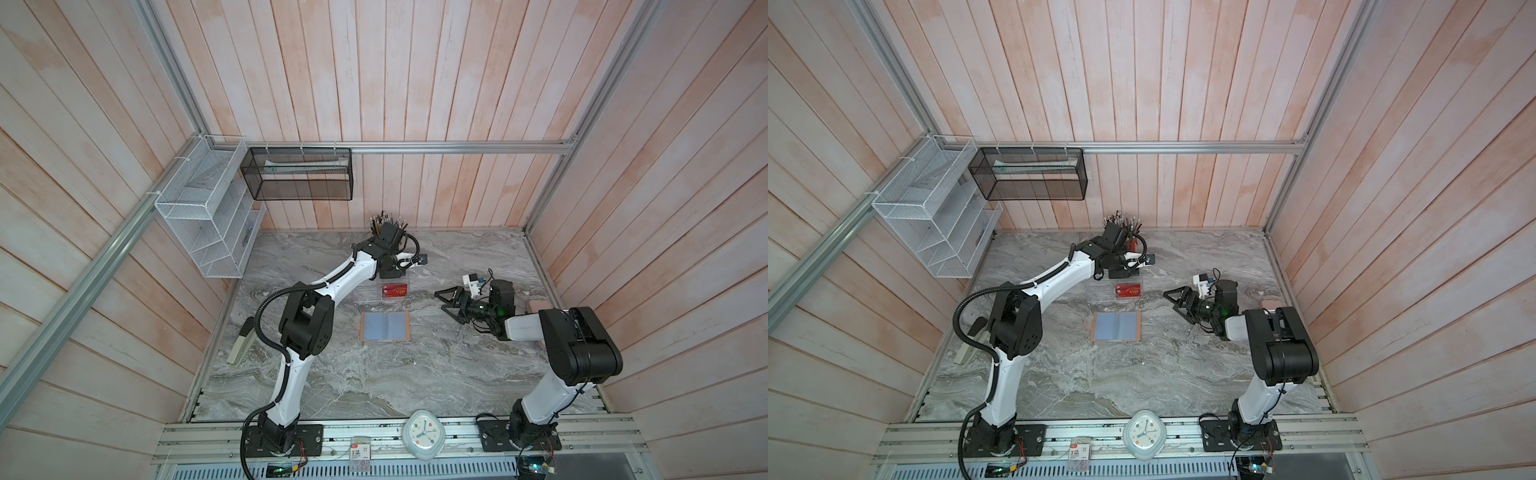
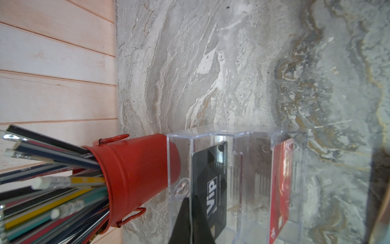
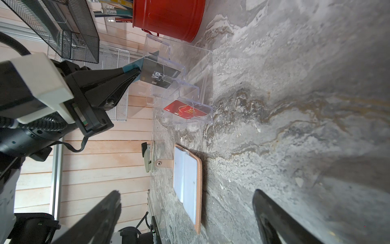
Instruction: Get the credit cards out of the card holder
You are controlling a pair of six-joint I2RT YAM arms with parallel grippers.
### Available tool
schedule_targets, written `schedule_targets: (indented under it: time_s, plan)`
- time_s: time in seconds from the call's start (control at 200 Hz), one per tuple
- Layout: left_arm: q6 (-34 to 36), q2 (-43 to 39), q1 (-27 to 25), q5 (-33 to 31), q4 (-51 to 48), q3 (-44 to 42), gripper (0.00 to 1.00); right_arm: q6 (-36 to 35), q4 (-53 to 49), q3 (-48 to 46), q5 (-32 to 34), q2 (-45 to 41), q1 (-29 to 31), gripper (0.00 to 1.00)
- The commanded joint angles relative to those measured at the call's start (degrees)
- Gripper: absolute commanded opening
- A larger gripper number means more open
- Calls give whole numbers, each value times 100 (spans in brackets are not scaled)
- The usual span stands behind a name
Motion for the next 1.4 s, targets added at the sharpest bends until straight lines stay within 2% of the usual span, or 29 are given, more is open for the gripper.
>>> schedule_targets:
  time_s: [0.0, 0.285, 0.52, 0.545, 0.565, 0.575, 0.59, 0.61, 0.84, 0.985, 1.14, 1.295, 1.395]
  plan:
    - [89, 71, 18, -30, 90, -46, 10, 49, 193, -81, -97, 47, 20, 98]
    - [82, 48, 20, -74, 131, 3, 23, 84, 208, -87, -98, -14, 29, 98]
    - [32, -26, 14, -73, 236, 132, 43, 25, 70, -15, -69, -80, 90, 98]
    - [32, -45, 14, -74, 252, 136, 50, 15, 51, -7, -66, -92, 101, 98]
    - [35, -59, 18, -77, 263, 137, 61, 6, 30, 5, -64, -101, 103, 98]
    - [33, -59, 19, -79, 270, 143, 71, 1, 19, 12, -60, -109, 110, 98]
    - [32, -69, 18, -74, 272, 145, 94, -2, 0, 16, -56, -123, 112, 98]
    - [25, -77, 18, -67, 272, 168, 100, -20, -29, 26, -50, -129, 121, 98]
    - [-126, -300, 10, -47, 388, 176, 100, -342, -596, 182, 69, -385, 152, 98]
    - [-450, -610, 33, 78, 685, 72, 100, -951, -1568, 518, 345, -669, 161, 98]
    - [-1219, -1220, 217, 421, 1329, -331, 100, -1776, -2810, 1143, 925, -852, 156, 98]
    - [-2097, -1861, 435, 606, 1806, -827, 100, -2217, -3487, 1820, 1454, -668, 174, 98]
    - [-2776, -2357, 510, 691, 2236, -1366, 100, -2511, -3912, 2357, 2047, -439, 309, 98]
